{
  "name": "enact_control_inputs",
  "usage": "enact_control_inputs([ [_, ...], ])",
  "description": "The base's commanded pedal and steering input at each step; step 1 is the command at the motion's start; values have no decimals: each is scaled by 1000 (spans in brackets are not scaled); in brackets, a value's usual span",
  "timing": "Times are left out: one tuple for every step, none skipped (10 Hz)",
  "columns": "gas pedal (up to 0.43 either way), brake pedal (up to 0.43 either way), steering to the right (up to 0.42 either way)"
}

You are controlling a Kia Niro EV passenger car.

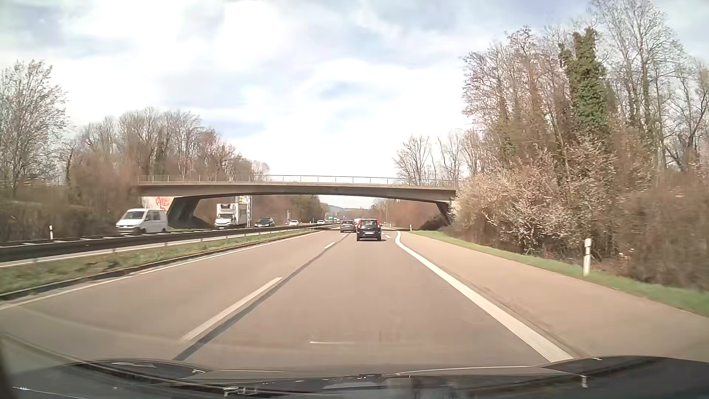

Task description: Follow the waypoints while adhering to traffic rules and regulations

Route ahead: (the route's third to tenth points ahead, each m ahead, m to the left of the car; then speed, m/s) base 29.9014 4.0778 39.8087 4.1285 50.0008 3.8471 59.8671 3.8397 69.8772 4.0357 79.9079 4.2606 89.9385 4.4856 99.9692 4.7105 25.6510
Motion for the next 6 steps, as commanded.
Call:
enact_control_inputs([
  [209,0,1],
  [209,0,1],
  [209,0,1],
  [209,0,1],
  [209,0,1],
  [209,0,1],
])
